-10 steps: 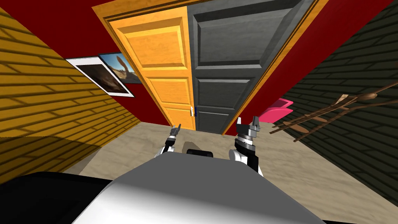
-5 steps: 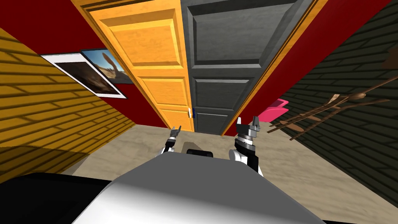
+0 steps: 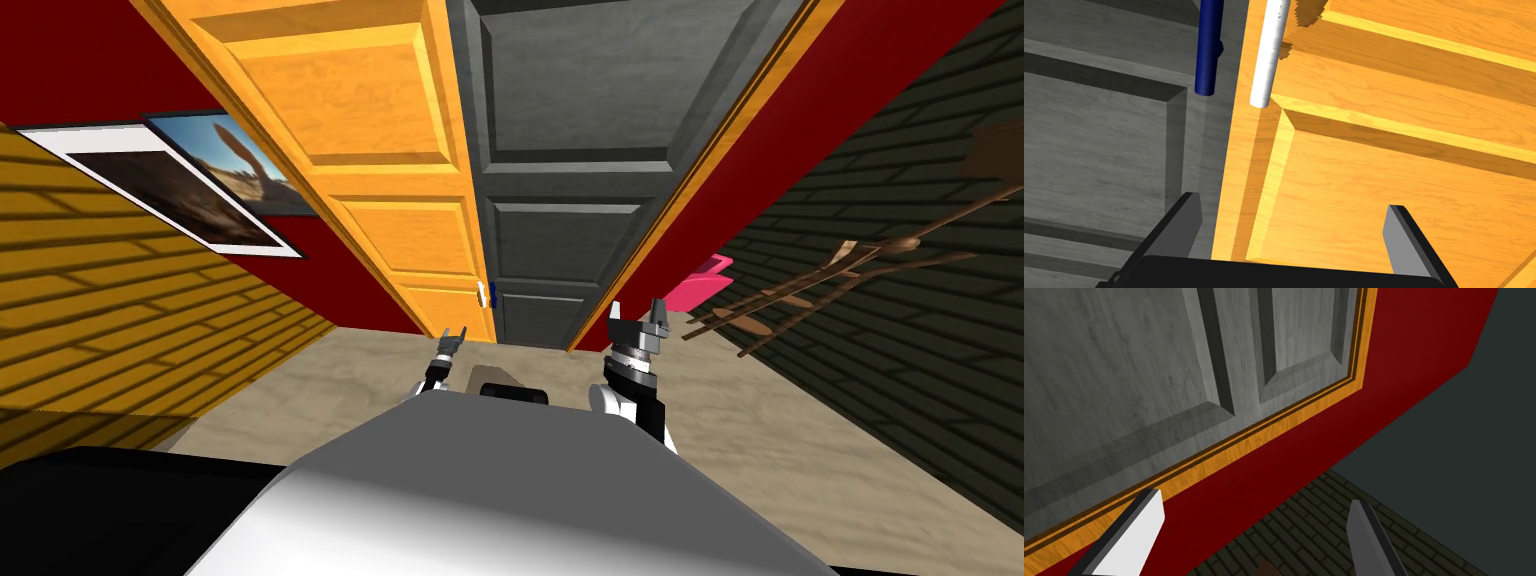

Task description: Pull the door open

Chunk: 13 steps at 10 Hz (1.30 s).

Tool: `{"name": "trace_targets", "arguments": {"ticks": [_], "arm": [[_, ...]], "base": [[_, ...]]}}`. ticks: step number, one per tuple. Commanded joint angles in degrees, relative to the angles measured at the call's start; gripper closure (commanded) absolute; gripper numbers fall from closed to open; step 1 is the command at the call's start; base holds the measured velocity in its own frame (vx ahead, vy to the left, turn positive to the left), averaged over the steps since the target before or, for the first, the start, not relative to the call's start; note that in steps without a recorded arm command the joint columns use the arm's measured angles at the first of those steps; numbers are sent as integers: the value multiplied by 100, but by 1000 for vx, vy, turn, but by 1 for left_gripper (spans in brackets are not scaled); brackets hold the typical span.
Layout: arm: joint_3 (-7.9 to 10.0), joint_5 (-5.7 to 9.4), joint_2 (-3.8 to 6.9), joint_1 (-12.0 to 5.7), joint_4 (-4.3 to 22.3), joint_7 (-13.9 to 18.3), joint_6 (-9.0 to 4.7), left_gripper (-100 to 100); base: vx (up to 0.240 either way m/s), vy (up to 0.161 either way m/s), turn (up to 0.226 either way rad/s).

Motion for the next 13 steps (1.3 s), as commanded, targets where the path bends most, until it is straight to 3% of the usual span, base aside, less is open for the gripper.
{"name": "trace_targets", "arguments": {"ticks": [1, 10, 11, 13], "arm": [[29, -23, 7, -68, 189, -182, -39, -100], [169, -155, 30, -411, 1097, -1131, -239, -100], [157, -150, 24, -356, 1008, -1063, -216, -100], [264, -149, 96, -255, 1106, -1086, -209, -100]], "base": [[118, 2, -44], [146, -3, -68], [97, 1, -10], [-109, 27, 100]]}}
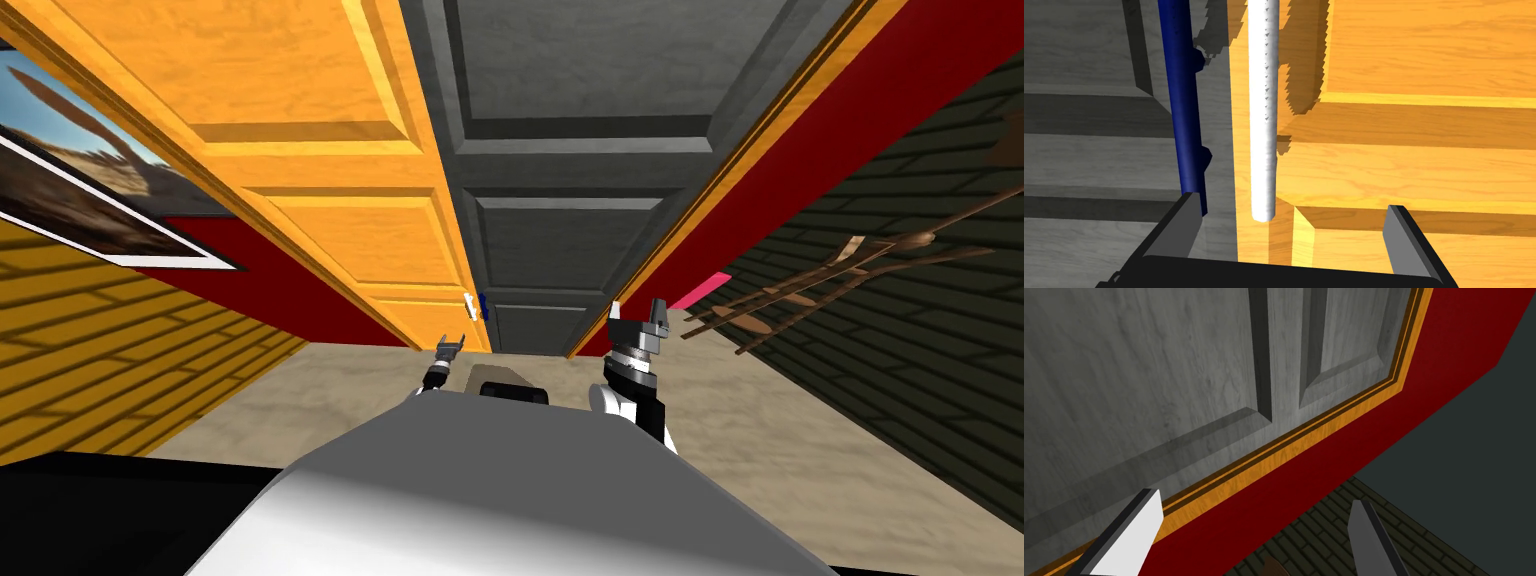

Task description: Pull the door open

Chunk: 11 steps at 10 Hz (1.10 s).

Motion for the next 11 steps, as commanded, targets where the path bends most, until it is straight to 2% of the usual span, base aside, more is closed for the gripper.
{"name": "trace_targets", "arguments": {"ticks": [1, 4, 7, 9, 10, 11], "arm": [[83, -1, 58, 78, 39, 3, 28, -100], [281, -3, 183, 202, 190, -3, 44, -100], [604, -15, 374, 350, 436, -11, 68, -100], [604, -15, 374, 350, 436, -11, 68, -100], [778, -28, 470, 402, 573, -15, 79, -100], [863, -36, 513, 419, 641, -16, 84, -100]], "base": [[-151, 12, 80], [-170, 5, 108], [-165, 1, 128], [-59, 18, 16], [-78, 21, 142], [-127, 18, 131]]}}
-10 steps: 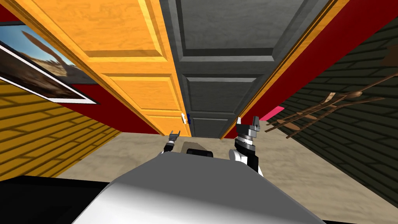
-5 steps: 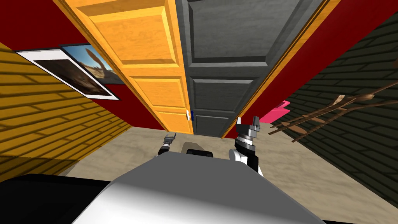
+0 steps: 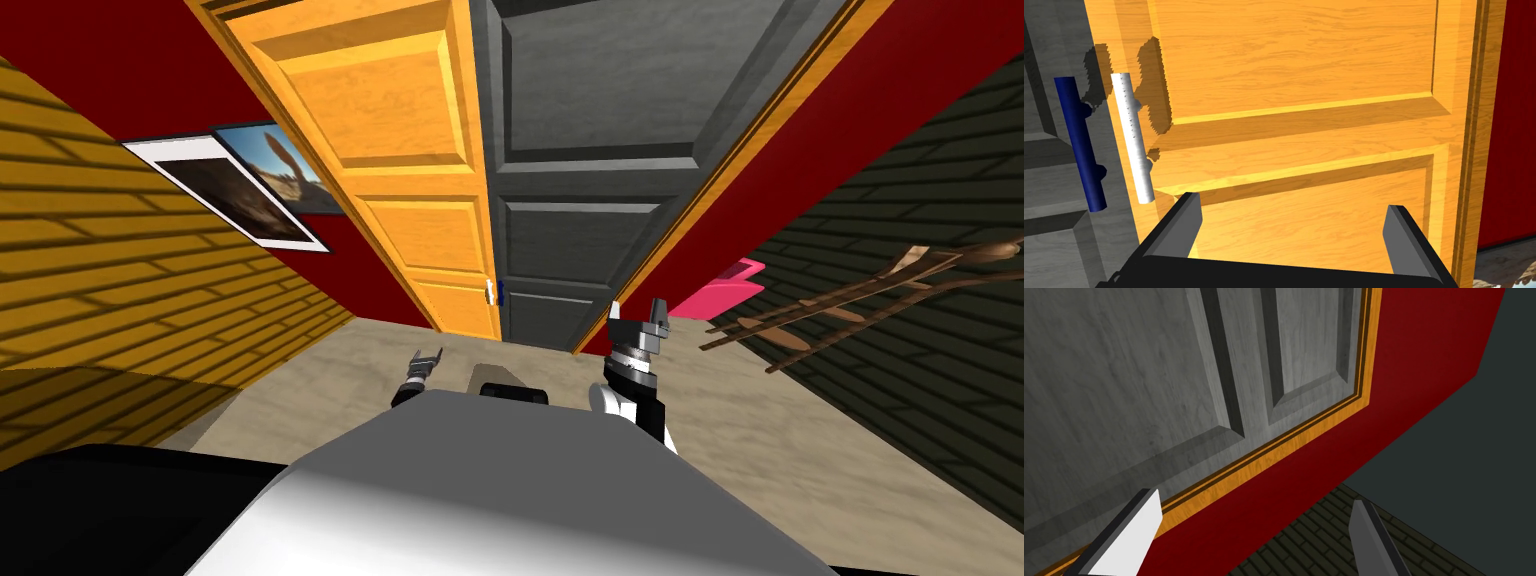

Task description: Pull the door open

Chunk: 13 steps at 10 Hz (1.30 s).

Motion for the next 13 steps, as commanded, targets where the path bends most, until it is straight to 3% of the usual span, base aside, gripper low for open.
{"name": "trace_targets", "arguments": {"ticks": [1, 3, 5, 9, 13], "arm": [[164, -20, 51, 6, 168, -39, -11, -100], [342, -57, 119, -17, 327, -40, -5, -100], [489, -141, 112, -191, 504, -39, -11, -100], [457, -247, -31, -502, 573, -36, -37, -100], [306, -358, -255, -875, 562, -33, -76, -100]], "base": [[-107, 18, 94], [-68, 12, 68], [47, 6, 9], [177, 0, -80], [188, -5, -110]]}}
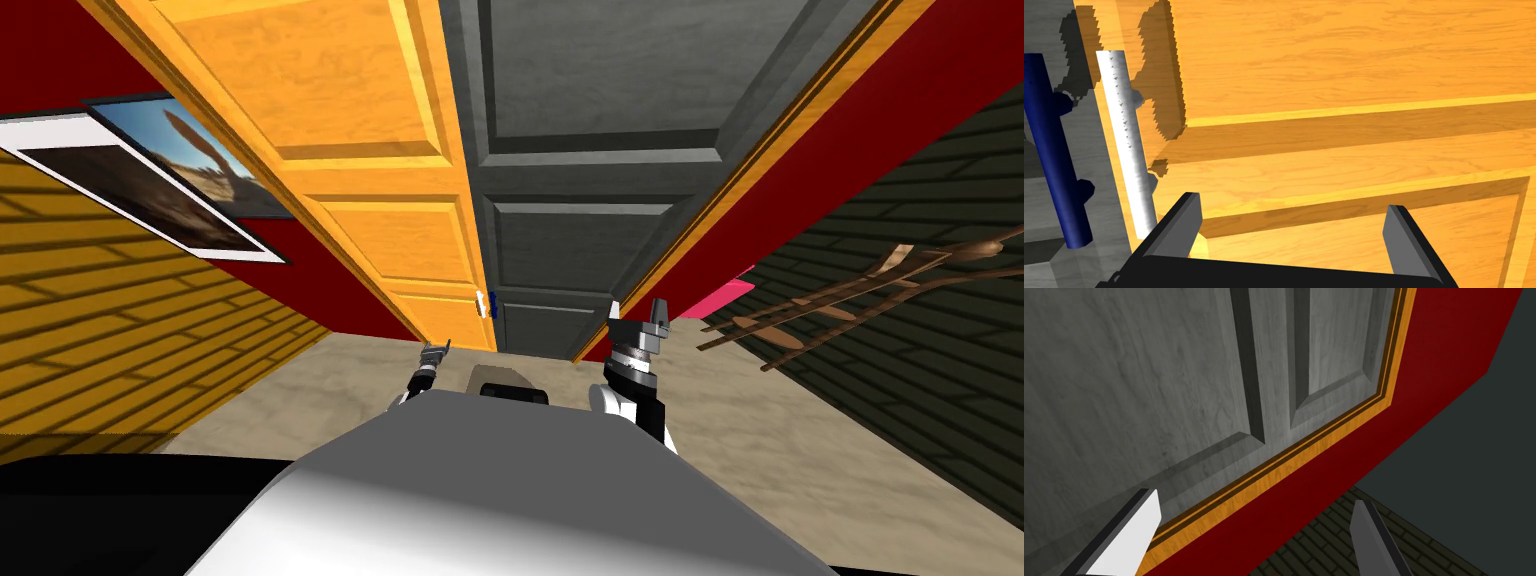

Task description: Pull the door open

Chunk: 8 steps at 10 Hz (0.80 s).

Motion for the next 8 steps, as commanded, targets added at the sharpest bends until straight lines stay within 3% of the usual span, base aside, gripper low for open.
{"name": "trace_targets", "arguments": {"ticks": [1, 3, 5, 6, 7, 8], "arm": [[-80, -44, -97, -71, -122, 22, 19, -100], [-180, -94, -219, -254, -150, 23, -2, -100], [-180, -94, -219, -254, -150, 23, -2, -100], [-270, -135, -322, -403, -178, 24, -20, -100], [-270, -135, -322, -403, -178, 24, -20, -100], [-343, -165, -403, -517, -203, 25, -33, -100]], "base": [[187, 2, -123], [200, 5, -103], [97, -2, -27], [102, -23, -131], [130, -16, -95], [160, -22, -103]]}}
